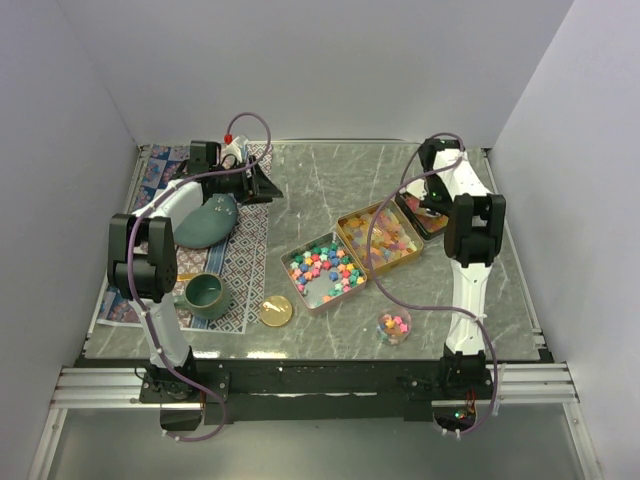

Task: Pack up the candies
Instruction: Scoop the fake candies from the storage box.

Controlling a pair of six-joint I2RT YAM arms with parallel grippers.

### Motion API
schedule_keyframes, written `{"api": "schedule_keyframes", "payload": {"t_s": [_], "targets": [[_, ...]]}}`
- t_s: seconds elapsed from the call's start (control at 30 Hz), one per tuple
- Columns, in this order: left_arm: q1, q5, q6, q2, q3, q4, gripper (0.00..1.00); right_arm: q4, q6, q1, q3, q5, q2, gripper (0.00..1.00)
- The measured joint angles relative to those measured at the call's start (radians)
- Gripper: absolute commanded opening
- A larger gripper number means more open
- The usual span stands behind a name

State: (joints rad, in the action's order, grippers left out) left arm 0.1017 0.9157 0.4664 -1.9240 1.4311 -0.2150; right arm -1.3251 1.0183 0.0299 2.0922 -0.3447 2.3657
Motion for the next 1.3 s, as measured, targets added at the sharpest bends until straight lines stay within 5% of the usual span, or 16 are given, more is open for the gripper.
{"api": "schedule_keyframes", "payload": {"t_s": [0.77,1.3], "targets": [[-0.023,-0.024,-0.11,-0.047,0.125,-0.143,0.64,0.026,-0.156,-0.003,0.0,0.225,-0.047,0.0],[-0.019,-0.023,-0.106,-0.049,0.125,-0.142,0.64,0.186,-0.213,-0.009,-0.184,0.266,-0.159,0.0]]}}
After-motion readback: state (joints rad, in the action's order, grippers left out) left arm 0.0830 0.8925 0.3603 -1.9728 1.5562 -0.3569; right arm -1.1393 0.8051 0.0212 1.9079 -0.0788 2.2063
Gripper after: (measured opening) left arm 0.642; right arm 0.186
